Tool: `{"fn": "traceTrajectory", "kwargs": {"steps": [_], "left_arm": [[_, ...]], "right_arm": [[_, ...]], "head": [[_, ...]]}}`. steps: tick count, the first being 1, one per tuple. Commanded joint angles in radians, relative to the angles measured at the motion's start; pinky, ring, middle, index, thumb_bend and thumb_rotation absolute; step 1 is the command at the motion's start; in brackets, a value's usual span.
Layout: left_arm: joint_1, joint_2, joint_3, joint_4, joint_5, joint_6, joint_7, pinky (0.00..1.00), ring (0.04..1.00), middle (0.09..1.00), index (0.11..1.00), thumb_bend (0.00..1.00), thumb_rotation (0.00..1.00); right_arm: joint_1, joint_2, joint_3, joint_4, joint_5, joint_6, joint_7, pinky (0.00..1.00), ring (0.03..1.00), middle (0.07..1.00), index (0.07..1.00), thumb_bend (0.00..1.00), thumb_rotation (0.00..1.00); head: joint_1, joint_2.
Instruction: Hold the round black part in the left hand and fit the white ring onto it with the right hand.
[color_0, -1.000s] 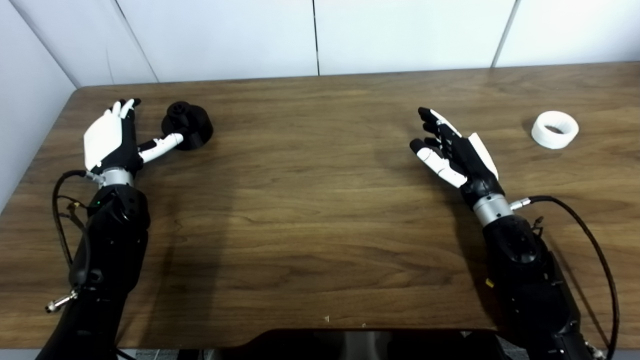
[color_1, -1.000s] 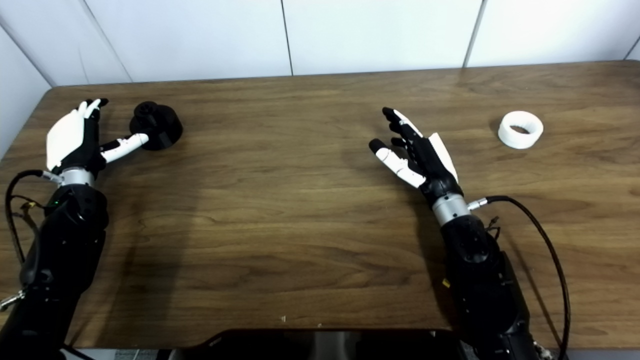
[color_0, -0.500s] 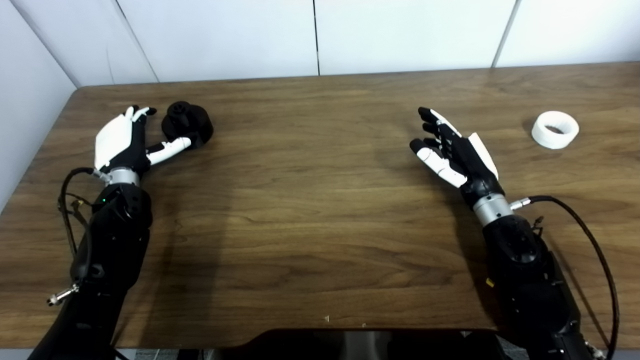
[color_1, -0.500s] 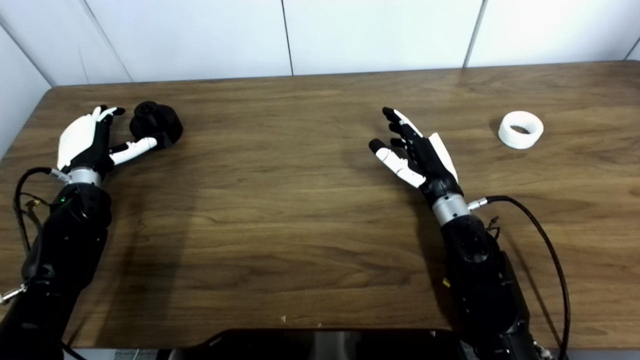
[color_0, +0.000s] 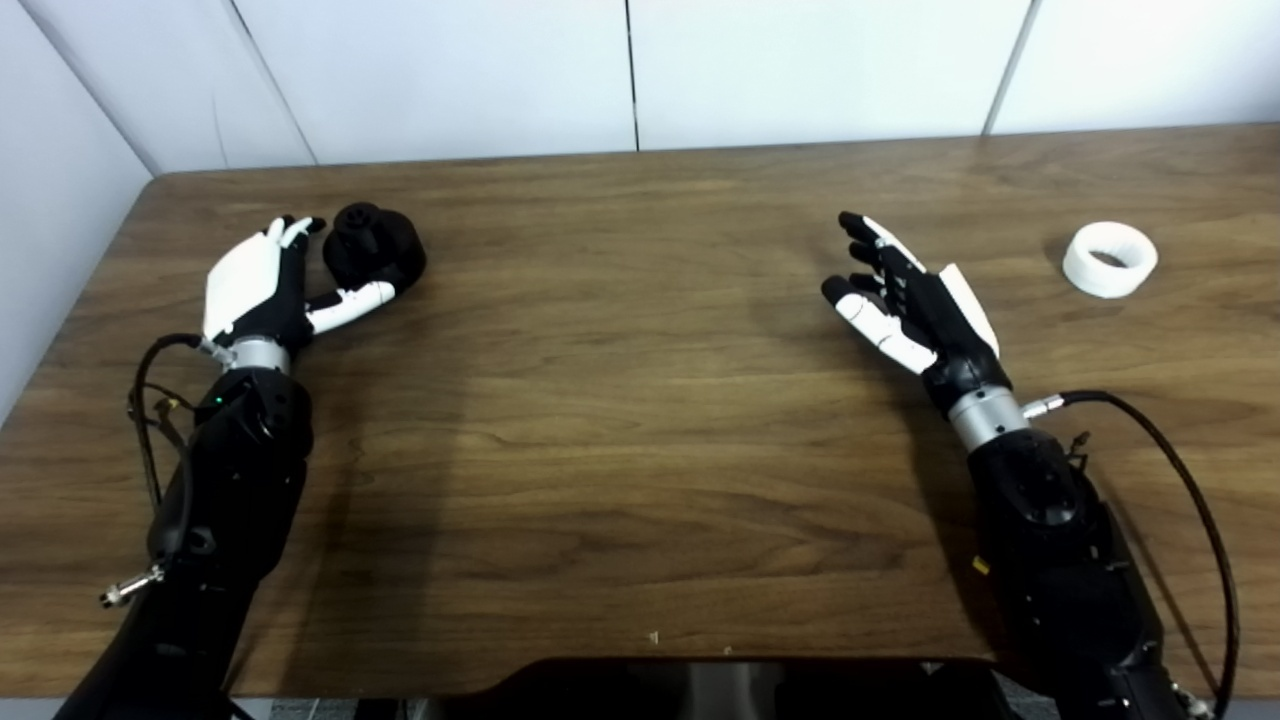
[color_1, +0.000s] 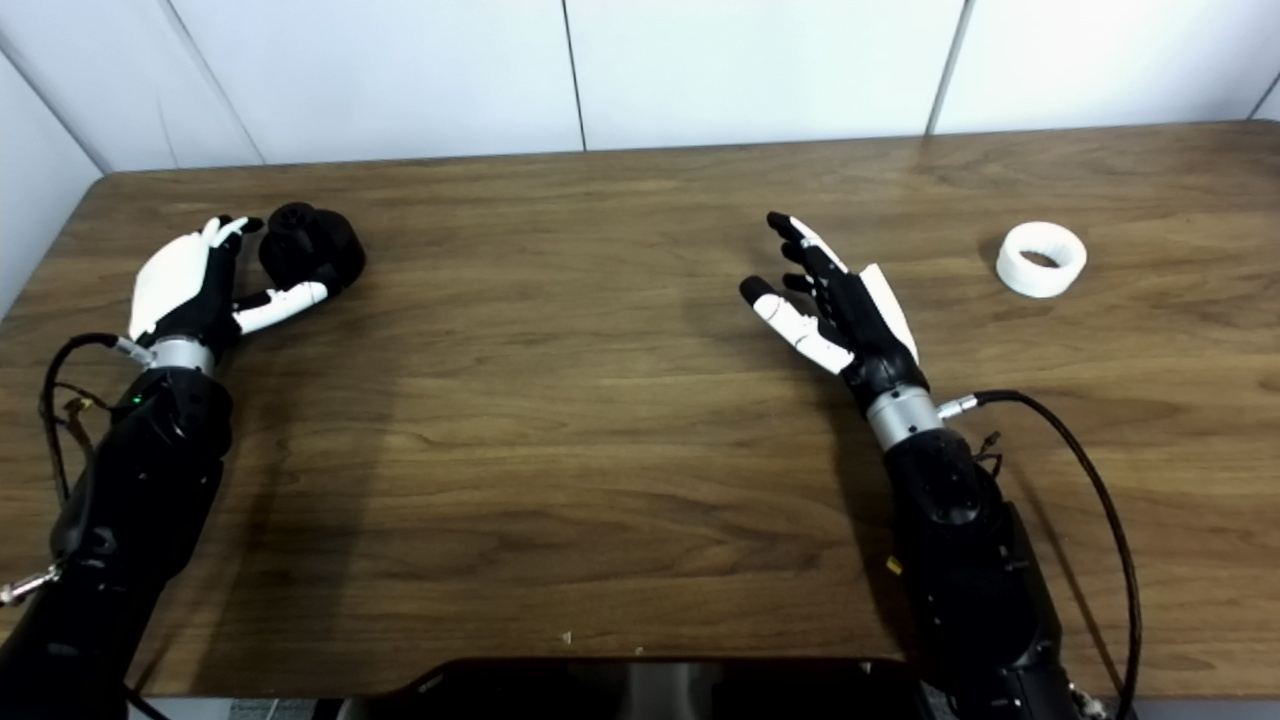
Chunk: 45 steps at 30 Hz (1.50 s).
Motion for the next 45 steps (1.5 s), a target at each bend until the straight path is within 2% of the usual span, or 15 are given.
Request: {"fn": "traceTrajectory", "kwargs": {"steps": [1,15,19,24,38,45], "left_arm": [[-0.063,0.037,0.001,-0.001,0.012,-0.009,0.025,1.00,1.000,1.000,0.904,1.00,0.67],[-0.087,0.030,-0.034,0.038,0.017,-0.001,0.022,1.00,1.000,1.000,0.912,1.00,0.68],[-0.095,0.023,-0.037,0.043,0.017,0.014,0.018,1.00,1.000,1.000,0.904,1.00,0.63],[-0.103,0.013,-0.035,0.048,0.008,0.011,0.025,1.00,1.000,1.000,0.802,1.00,0.50],[-0.111,-0.007,-0.031,0.075,0.001,-0.009,0.087,1.00,1.000,1.000,0.731,0.96,0.38],[-0.111,-0.012,-0.028,0.091,-0.011,-0.030,0.110,1.00,1.000,1.000,0.700,0.97,0.38]], "right_arm": [[-0.033,-0.004,-0.006,-0.039,0.004,-0.013,-0.003,0.87,0.935,0.945,0.920,0.61,0.69],[-0.030,-0.011,-0.007,-0.059,-0.005,0.003,-0.005,0.86,0.929,0.940,0.919,0.65,0.72],[-0.029,-0.013,-0.008,-0.061,-0.002,0.000,-0.004,0.86,0.928,0.936,0.917,0.66,0.72],[-0.027,-0.014,-0.011,-0.061,0.003,-0.001,-0.003,0.87,0.927,0.933,0.917,0.66,0.72],[-0.025,-0.023,-0.008,-0.070,-0.005,0.009,-0.004,0.84,0.918,0.930,0.917,0.68,0.73],[-0.028,-0.026,-0.007,-0.072,-0.015,0.014,-0.008,0.84,0.910,0.925,0.912,0.65,0.72]], "head": [[-0.001,0.001],[-0.014,0.005],[-0.015,0.006],[-0.017,0.007],[-0.022,0.011],[-0.023,0.012]]}}
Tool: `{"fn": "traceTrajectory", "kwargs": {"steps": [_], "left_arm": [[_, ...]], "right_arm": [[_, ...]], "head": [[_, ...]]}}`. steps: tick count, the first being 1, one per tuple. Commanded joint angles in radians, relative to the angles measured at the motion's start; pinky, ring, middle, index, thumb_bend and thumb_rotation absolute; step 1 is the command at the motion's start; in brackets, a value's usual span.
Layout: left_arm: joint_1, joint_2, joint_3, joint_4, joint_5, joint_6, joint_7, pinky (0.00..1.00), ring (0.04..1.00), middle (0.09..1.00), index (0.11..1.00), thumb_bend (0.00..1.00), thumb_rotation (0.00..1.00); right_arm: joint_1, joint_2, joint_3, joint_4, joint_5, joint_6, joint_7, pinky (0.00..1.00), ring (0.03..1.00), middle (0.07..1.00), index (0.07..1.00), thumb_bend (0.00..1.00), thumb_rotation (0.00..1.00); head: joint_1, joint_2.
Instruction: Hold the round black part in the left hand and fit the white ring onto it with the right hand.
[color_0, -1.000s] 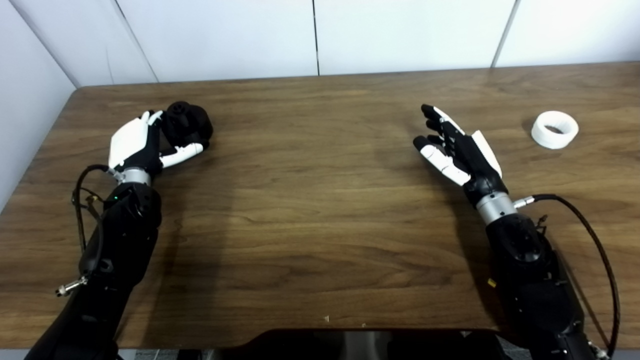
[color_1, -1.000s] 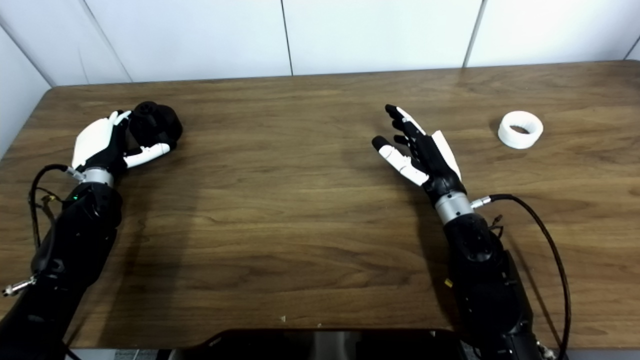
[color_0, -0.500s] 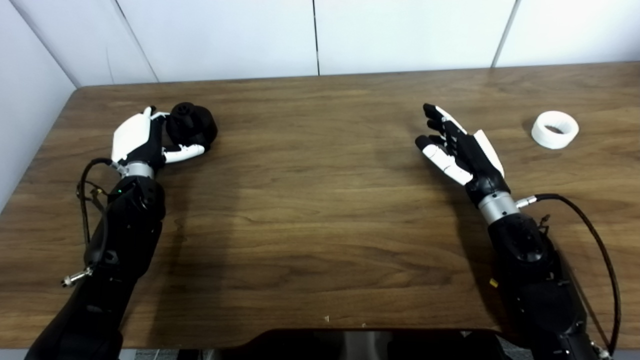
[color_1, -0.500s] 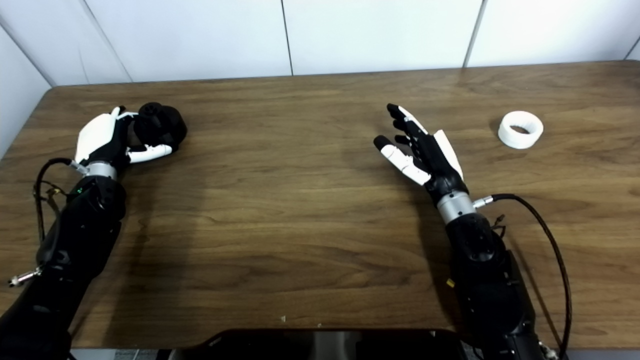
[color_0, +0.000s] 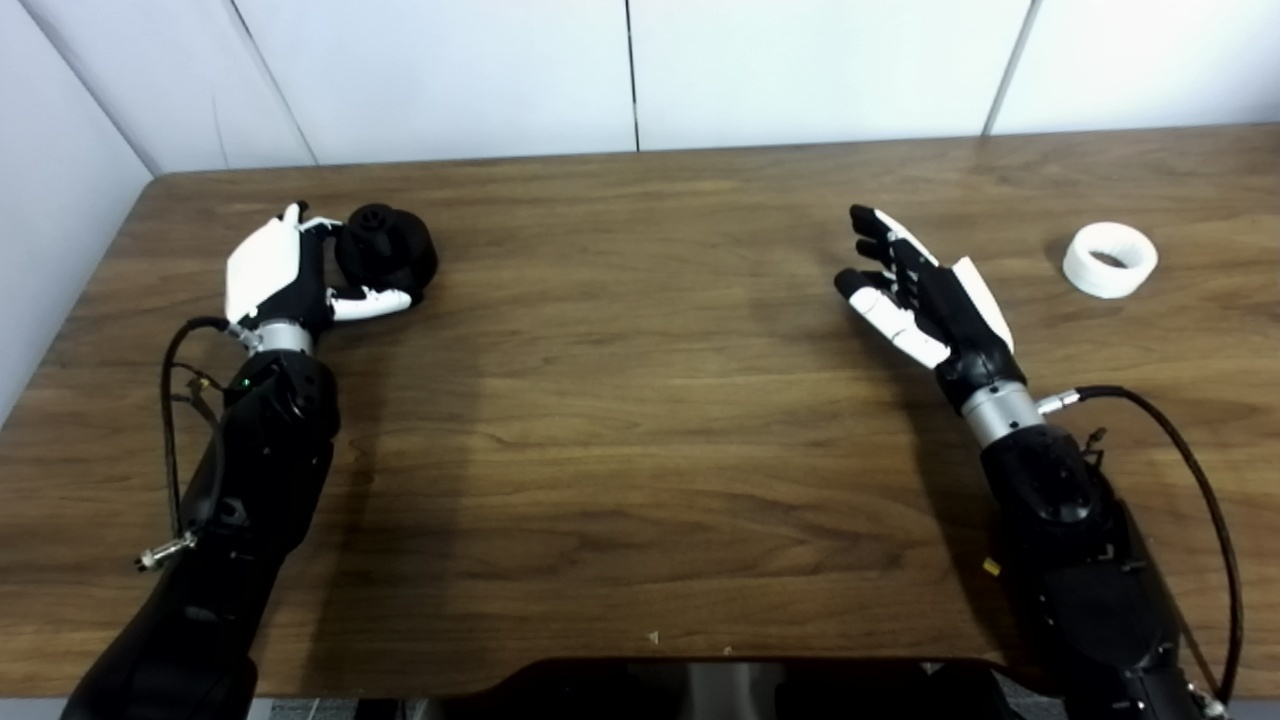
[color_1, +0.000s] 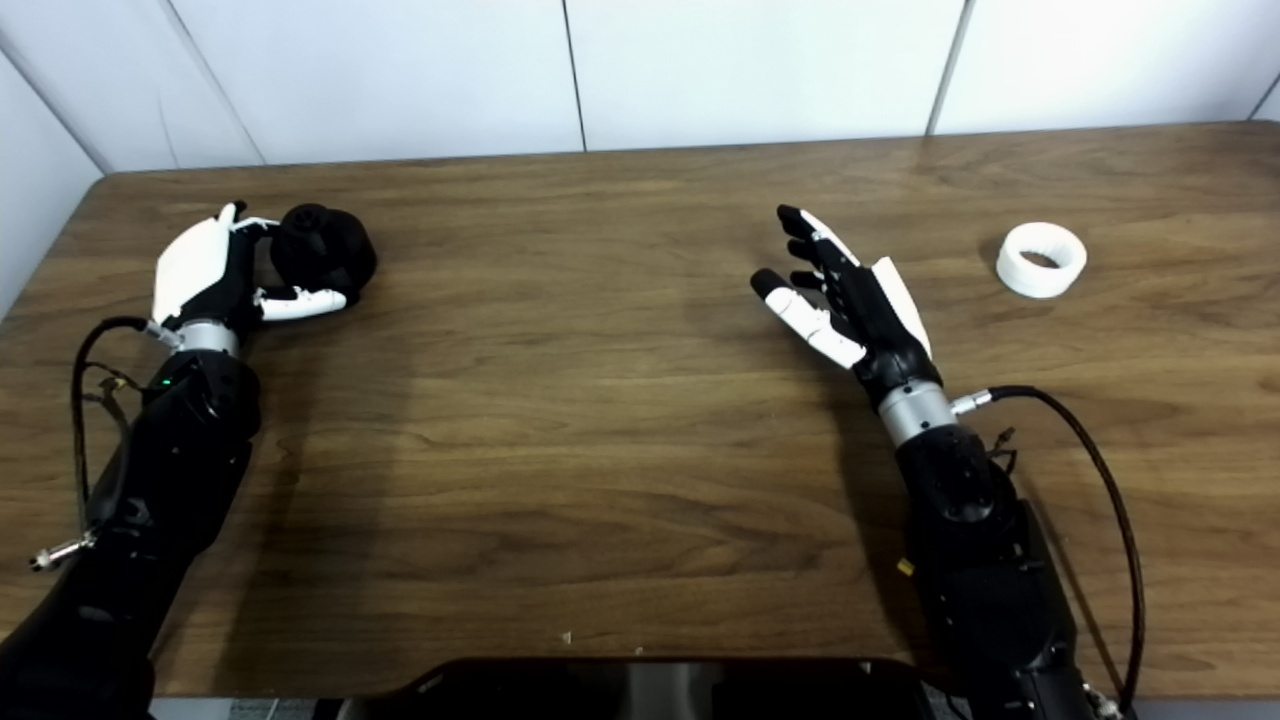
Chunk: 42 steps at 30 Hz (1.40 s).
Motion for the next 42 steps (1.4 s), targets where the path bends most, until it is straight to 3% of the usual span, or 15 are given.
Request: {"fn": "traceTrajectory", "kwargs": {"steps": [1,15,37,42], "left_arm": [[-0.046,0.017,0.006,-0.008,-0.003,-0.024,0.028,1.00,1.000,1.000,0.698,0.98,0.39],[-0.024,-0.013,-0.015,-0.037,-0.016,-0.046,0.027,1.00,1.000,1.000,0.723,0.98,0.35],[0.041,-0.071,-0.075,-0.129,-0.029,-0.075,-0.018,1.00,1.000,1.000,0.719,0.99,0.39],[0.062,-0.089,-0.090,-0.163,-0.037,-0.081,-0.039,1.00,1.000,1.000,0.714,1.00,0.35]], "right_arm": [[-0.032,-0.005,-0.004,-0.036,-0.009,-0.013,-0.008,0.84,0.911,0.925,0.913,0.65,0.72],[-0.035,-0.005,-0.005,-0.033,-0.001,-0.020,-0.006,0.84,0.914,0.928,0.914,0.66,0.71],[-0.037,-0.010,-0.007,-0.040,-0.004,-0.009,-0.005,0.85,0.917,0.926,0.915,0.66,0.72],[-0.036,-0.008,-0.013,-0.039,0.003,-0.006,-0.008,0.85,0.917,0.923,0.910,0.66,0.70]], "head": [[0.002,0.001],[0.003,0.001],[0.007,0.004],[0.009,0.004]]}}
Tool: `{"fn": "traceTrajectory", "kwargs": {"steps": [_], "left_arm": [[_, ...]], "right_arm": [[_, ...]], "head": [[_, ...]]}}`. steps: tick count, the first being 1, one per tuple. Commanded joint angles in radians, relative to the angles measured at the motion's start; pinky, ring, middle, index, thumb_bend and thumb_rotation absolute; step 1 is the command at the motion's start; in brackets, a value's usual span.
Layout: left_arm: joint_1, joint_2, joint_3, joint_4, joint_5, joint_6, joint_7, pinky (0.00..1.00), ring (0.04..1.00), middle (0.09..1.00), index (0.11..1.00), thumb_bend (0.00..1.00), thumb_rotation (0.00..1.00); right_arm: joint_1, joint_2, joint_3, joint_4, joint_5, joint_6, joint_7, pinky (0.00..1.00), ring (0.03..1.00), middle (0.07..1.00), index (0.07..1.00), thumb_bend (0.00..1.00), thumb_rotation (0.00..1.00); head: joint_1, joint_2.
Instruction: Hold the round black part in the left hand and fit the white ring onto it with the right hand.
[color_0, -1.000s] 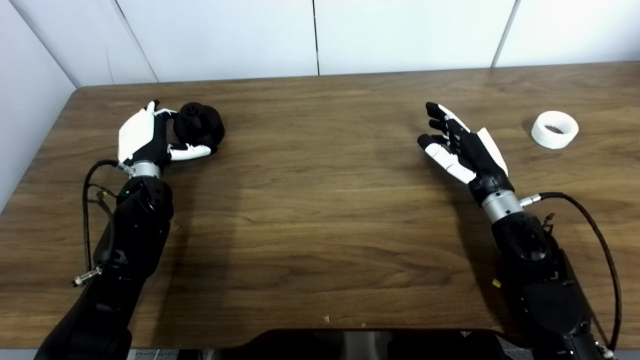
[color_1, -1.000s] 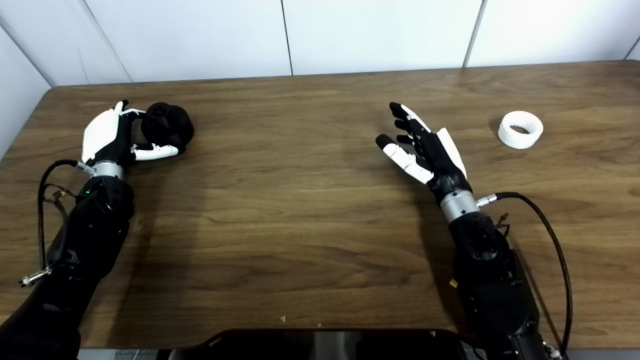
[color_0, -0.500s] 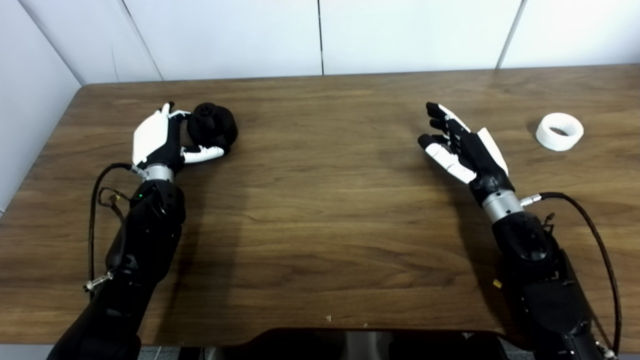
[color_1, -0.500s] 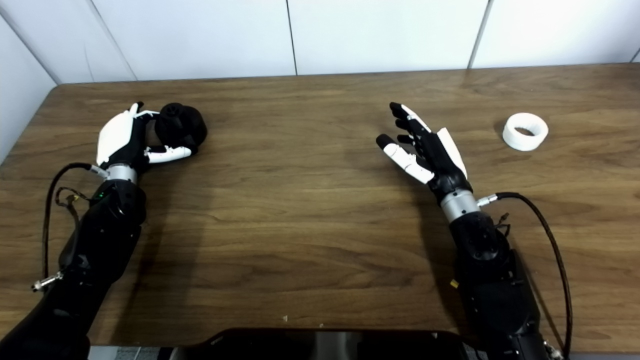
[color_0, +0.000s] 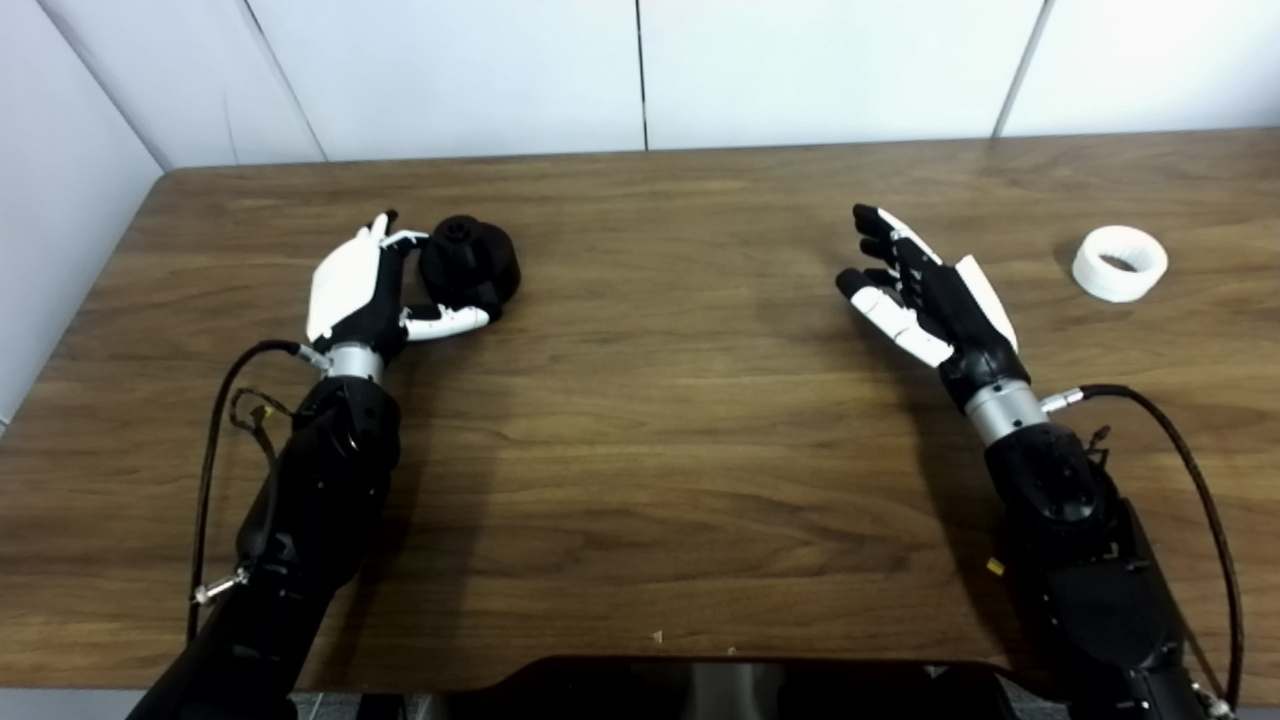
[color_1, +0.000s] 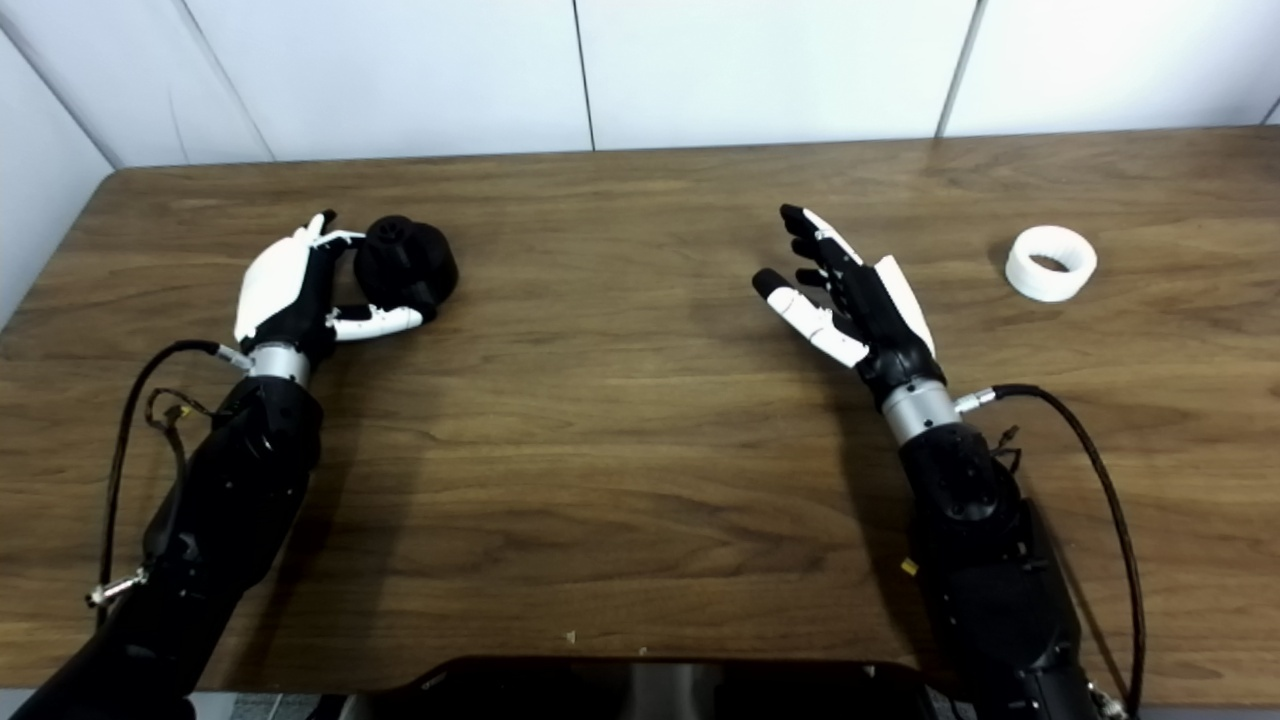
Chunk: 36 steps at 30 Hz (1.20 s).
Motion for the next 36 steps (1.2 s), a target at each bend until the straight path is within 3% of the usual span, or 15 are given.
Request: {"fn": "traceTrajectory", "kwargs": {"steps": [1,36], "left_arm": [[-0.005,-0.009,-0.021,-0.033,-0.001,-0.029,-0.025,1.00,1.000,1.000,0.713,1.00,0.35],[0.078,-0.084,-0.120,-0.186,-0.016,-0.156,-0.132,1.00,1.000,1.000,0.706,1.00,0.39]], "right_arm": [[-0.037,-0.003,-0.012,-0.030,0.007,-0.016,-0.007,0.85,0.918,0.923,0.910,0.66,0.69],[-0.040,-0.022,-0.017,-0.026,0.002,-0.038,0.000,0.85,0.919,0.927,0.920,0.62,0.72]], "head": [[0.001,0.001],[-0.001,0.001]]}}
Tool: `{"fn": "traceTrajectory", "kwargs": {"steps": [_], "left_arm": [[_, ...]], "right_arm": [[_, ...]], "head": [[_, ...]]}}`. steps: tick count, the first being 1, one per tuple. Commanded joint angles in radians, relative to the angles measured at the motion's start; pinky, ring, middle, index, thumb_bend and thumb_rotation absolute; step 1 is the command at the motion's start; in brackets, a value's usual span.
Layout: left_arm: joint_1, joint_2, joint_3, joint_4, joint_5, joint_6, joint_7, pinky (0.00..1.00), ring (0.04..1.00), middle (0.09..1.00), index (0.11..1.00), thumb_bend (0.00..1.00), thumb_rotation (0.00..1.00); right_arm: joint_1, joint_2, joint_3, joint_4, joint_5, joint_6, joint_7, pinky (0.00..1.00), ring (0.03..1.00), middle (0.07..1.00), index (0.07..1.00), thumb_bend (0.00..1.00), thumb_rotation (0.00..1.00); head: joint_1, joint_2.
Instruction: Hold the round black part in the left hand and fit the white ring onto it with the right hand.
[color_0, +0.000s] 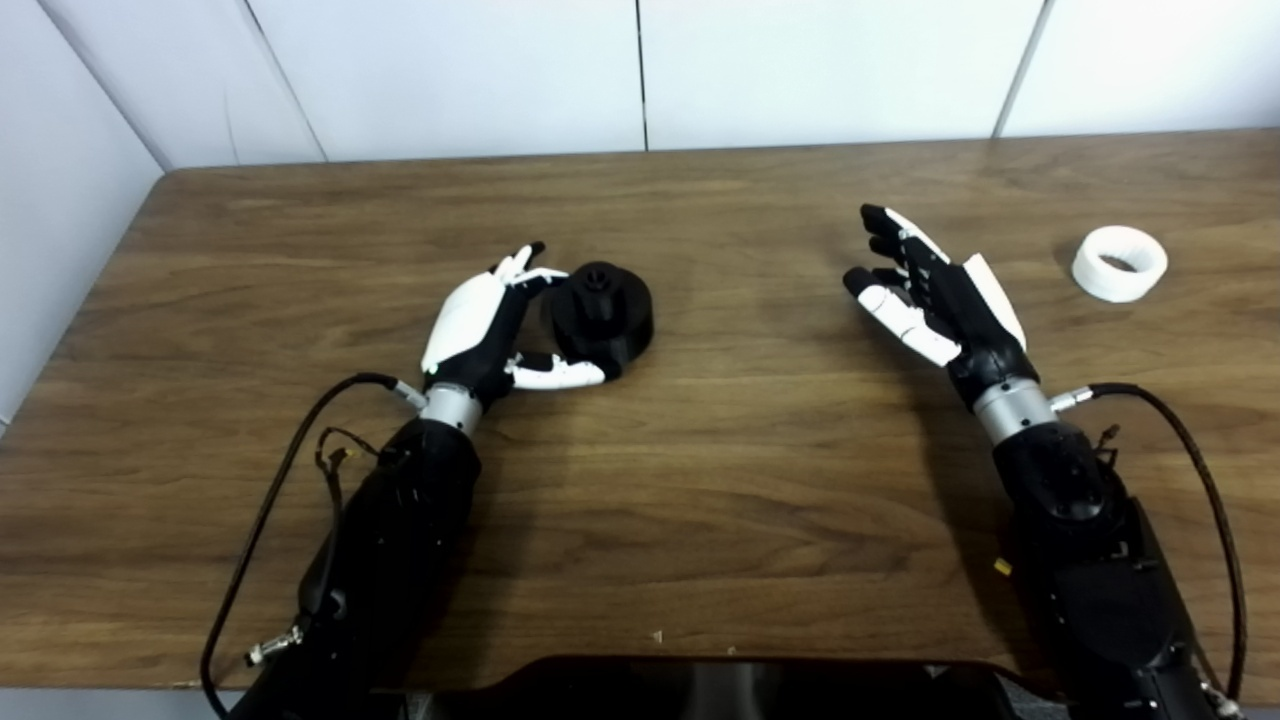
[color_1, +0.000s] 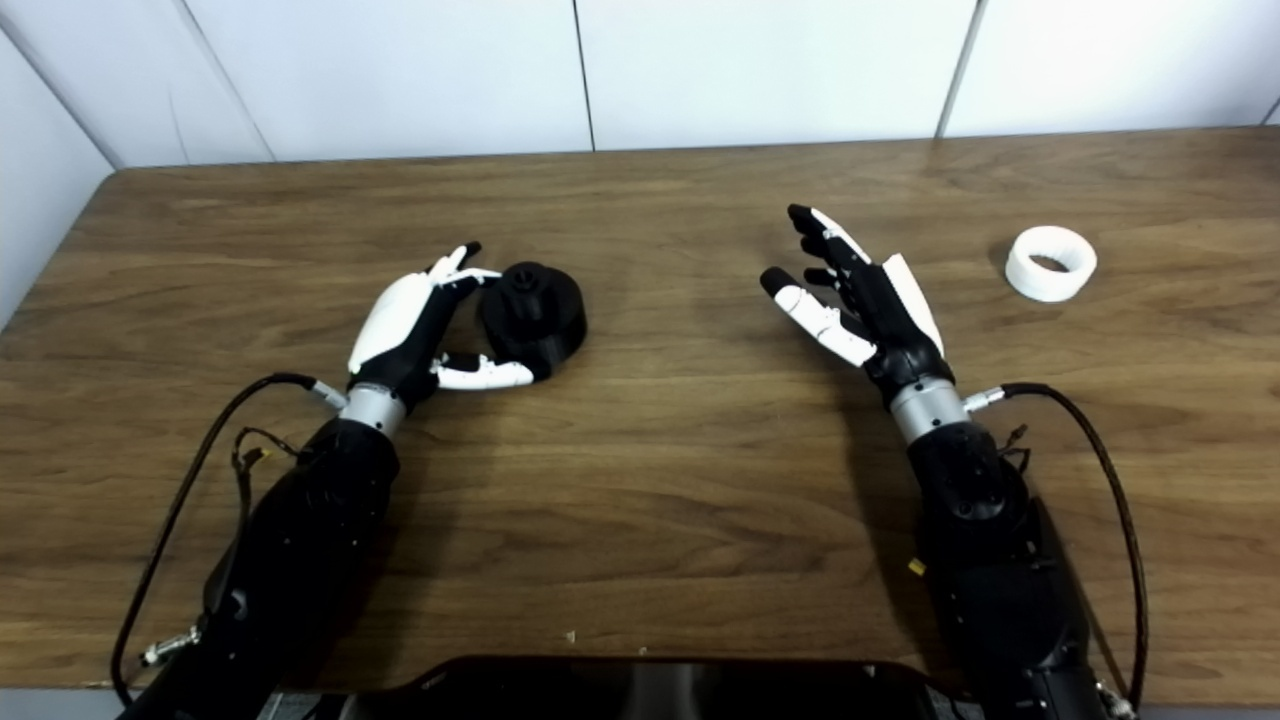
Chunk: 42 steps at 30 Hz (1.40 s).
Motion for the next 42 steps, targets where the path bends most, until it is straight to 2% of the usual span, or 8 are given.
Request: {"fn": "traceTrajectory", "kwargs": {"steps": [1,9,19,31,42], "left_arm": [[-0.009,-0.005,-0.014,-0.032,0.010,-0.035,-0.016,1.00,1.000,1.000,0.705,1.00,0.38],[0.007,-0.017,-0.033,-0.071,0.004,-0.057,-0.056,1.00,1.000,1.000,0.705,1.00,0.40],[0.022,-0.028,-0.068,-0.105,0.028,-0.082,-0.076,1.00,1.000,1.000,0.699,1.00,0.41],[0.044,-0.052,-0.107,-0.124,0.041,-0.107,-0.106,1.00,1.000,1.000,0.697,1.00,0.41],[0.058,-0.051,-0.135,-0.128,0.057,-0.139,-0.116,1.00,1.000,1.000,0.691,1.00,0.40]], "right_arm": [[-0.039,-0.011,-0.011,-0.026,0.013,-0.034,-0.002,0.85,0.919,0.926,0.920,0.62,0.72],[-0.038,-0.009,-0.015,-0.019,0.021,-0.036,-0.005,0.85,0.922,0.924,0.914,0.63,0.71],[-0.034,-0.005,-0.020,-0.022,0.028,-0.041,-0.009,0.82,0.919,0.922,0.911,0.63,0.70],[-0.027,0.001,-0.026,-0.025,0.036,-0.036,-0.010,0.84,0.929,0.927,0.916,0.62,0.69],[-0.020,0.012,-0.019,-0.030,0.021,-0.041,-0.023,0.84,0.921,0.920,0.907,0.62,0.69]], "head": [[0.000,0.001],[-0.001,0.000],[-0.007,0.001],[-0.017,0.000],[-0.052,-0.002]]}}
